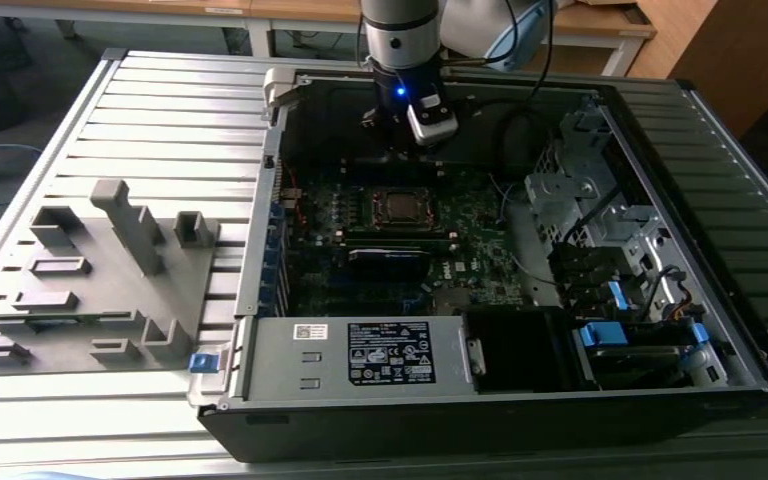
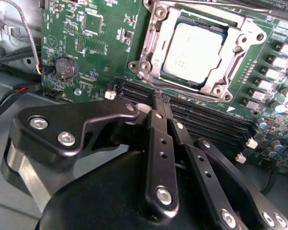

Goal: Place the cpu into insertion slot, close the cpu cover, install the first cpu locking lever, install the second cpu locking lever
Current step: 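Install the first cpu locking lever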

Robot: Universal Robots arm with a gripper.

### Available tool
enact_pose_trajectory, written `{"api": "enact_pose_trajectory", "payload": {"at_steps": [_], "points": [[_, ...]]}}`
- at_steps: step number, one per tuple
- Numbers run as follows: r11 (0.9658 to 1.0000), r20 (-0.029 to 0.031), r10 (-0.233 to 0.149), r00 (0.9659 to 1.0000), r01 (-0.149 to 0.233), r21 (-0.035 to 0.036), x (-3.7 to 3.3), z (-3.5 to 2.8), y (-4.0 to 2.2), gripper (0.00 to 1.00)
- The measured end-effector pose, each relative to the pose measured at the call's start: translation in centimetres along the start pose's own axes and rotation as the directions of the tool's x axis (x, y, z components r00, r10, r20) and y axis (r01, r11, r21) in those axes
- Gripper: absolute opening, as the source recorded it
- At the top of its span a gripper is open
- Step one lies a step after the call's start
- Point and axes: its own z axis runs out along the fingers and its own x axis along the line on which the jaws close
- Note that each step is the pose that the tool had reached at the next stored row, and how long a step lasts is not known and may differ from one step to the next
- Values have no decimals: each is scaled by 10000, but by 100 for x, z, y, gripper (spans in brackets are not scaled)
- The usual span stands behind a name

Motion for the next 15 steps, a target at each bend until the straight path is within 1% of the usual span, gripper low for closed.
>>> {"api": "enact_pose_trajectory", "payload": {"at_steps": [8,9,10,11,13,15], "points": [[10000,0,0,10000,0,0,-1,-2,0,11],[10000,-8,-1,10000,1,1,-1,-2,0,11],[10000,-41,-1,10000,1,10,-1,-2,0,11],[10000,-92,1,10000,-1,24,-1,-2,0,11],[10000,-170,4,9999,-3,44,-1,-2,0,11],[10000,-177,5,9998,-4,48,0,-2,0,11]]}}
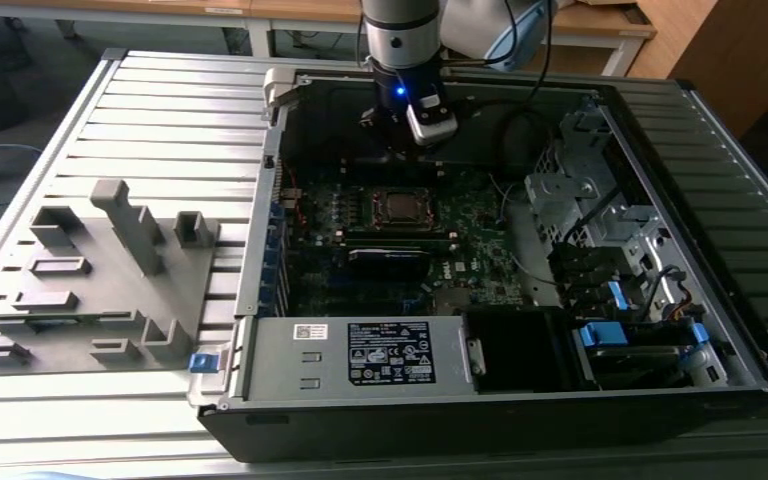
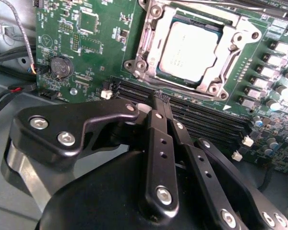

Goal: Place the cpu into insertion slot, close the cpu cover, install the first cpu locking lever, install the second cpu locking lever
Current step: 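Install the first cpu locking lever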

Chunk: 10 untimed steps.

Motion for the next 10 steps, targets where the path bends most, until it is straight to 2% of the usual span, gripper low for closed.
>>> {"api": "enact_pose_trajectory", "payload": {"at_steps": [3,6,10], "points": [[10000,-7,0,10000,0,1,0,1,0,11],[10000,-107,2,9999,-1,28,0,1,0,11],[10000,-108,3,9999,-3,29,0,1,0,11]]}}
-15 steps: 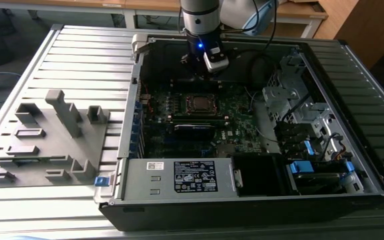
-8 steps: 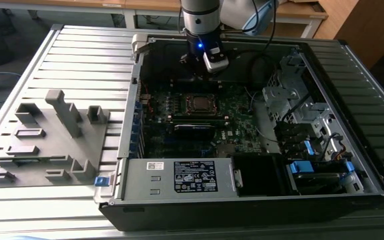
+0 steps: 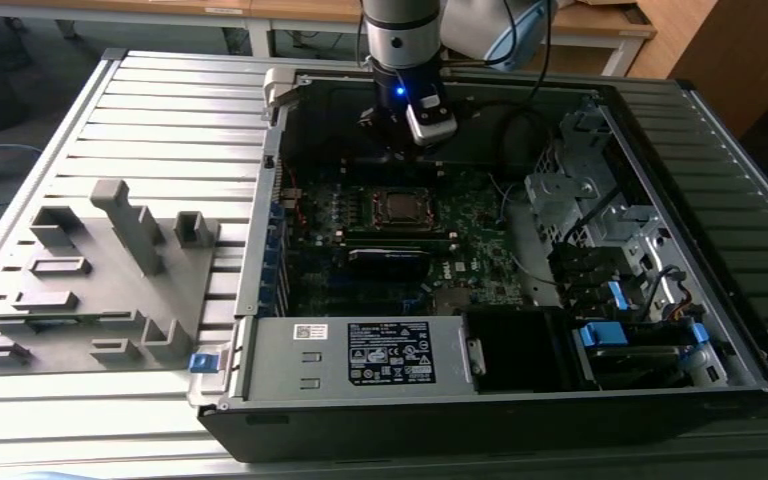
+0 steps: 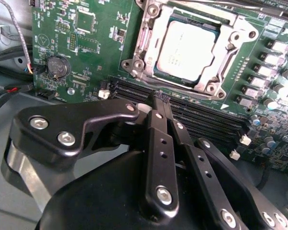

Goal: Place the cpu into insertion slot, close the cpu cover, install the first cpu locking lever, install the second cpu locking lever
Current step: 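Install the first cpu locking lever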

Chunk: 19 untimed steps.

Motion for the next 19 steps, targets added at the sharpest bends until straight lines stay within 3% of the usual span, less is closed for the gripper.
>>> {"api": "enact_pose_trajectory", "payload": {"at_steps": [3,7,10,13,15,16,18,19], "points": [[10000,-50,0,10000,0,14,0,0,0,11],[10000,-53,1,10000,-1,14,0,0,0,11],[10000,-137,2,9999,-1,35,-1,1,1,11],[10000,-352,9,9994,-6,92,0,3,0,11],[9999,-541,16,9985,-8,144,0,5,0,11],[9998,-669,21,9978,-9,177,0,7,0,11],[9996,-1009,38,9949,-10,269,0,10,0,11],[9996,-1116,43,9937,-10,297,1,12,0,11]]}}
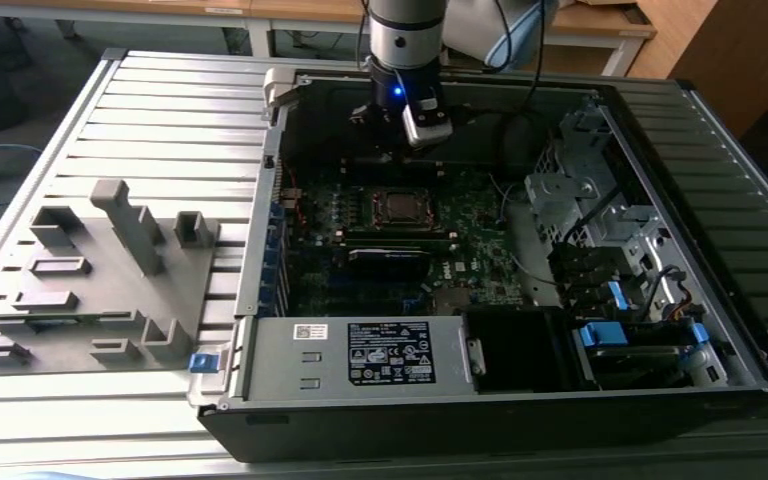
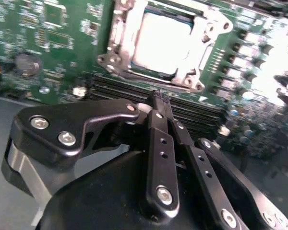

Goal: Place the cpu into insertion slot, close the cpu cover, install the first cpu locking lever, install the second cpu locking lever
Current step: 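Install the first cpu locking lever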

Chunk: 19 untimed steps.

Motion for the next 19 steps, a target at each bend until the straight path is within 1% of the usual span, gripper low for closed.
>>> {"api": "enact_pose_trajectory", "payload": {"at_steps": [1,6,12,17,19], "points": [[10000,-19,0,10000,0,8,0,-1,0,11],[10000,-57,0,10000,0,17,0,-1,0,11],[10000,-64,-86,9999,86,12,-1,-21,1,11],[9991,-73,-421,9991,421,9,-1,-24,0,11],[9990,-74,-451,9990,451,10,-1,-24,0,11]]}}
